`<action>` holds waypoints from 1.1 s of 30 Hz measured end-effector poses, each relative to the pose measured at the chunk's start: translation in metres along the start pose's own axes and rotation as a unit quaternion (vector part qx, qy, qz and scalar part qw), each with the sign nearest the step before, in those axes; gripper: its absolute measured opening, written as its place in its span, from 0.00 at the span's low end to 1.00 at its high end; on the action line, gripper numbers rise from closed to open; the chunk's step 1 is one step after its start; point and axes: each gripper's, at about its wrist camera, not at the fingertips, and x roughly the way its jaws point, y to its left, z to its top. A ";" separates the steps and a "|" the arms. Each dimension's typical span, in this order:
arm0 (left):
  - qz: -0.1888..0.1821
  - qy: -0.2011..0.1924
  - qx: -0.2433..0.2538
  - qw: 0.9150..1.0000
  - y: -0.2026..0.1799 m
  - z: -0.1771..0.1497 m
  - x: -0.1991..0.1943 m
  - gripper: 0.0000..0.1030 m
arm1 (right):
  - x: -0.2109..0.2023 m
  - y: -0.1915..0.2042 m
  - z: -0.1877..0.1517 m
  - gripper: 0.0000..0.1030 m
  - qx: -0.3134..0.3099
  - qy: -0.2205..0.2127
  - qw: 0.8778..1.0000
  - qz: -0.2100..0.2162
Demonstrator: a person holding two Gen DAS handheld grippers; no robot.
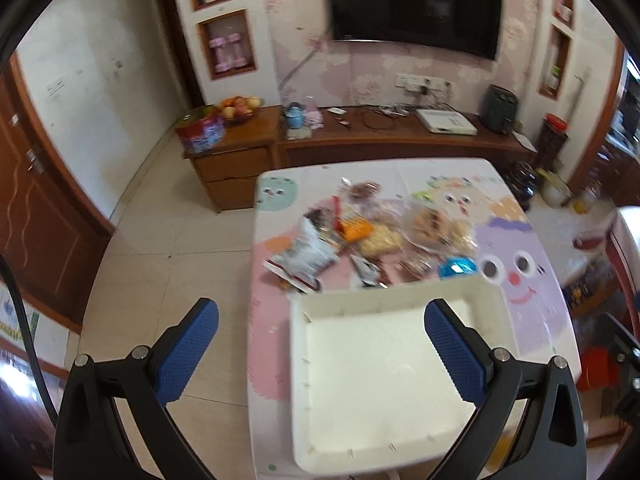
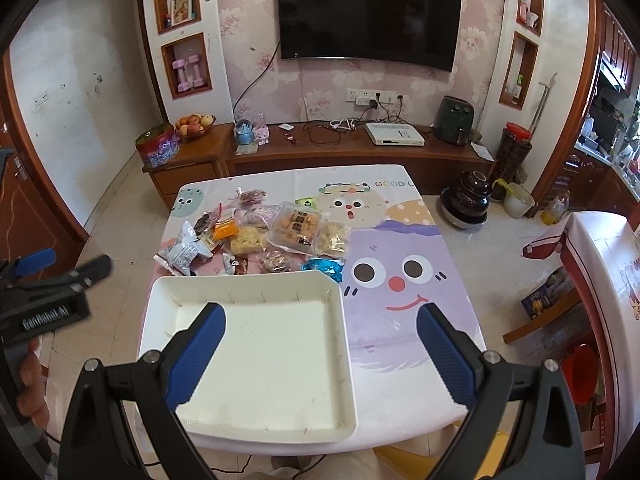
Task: Organize snacks
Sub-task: 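Reach the left tool to the white snack bag while the right reaches the clear puffed-snack bag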
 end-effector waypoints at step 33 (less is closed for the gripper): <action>0.006 0.206 0.022 0.978 0.026 0.044 0.296 0.99 | 0.338 -0.060 0.098 0.80 0.034 0.212 0.975 0.052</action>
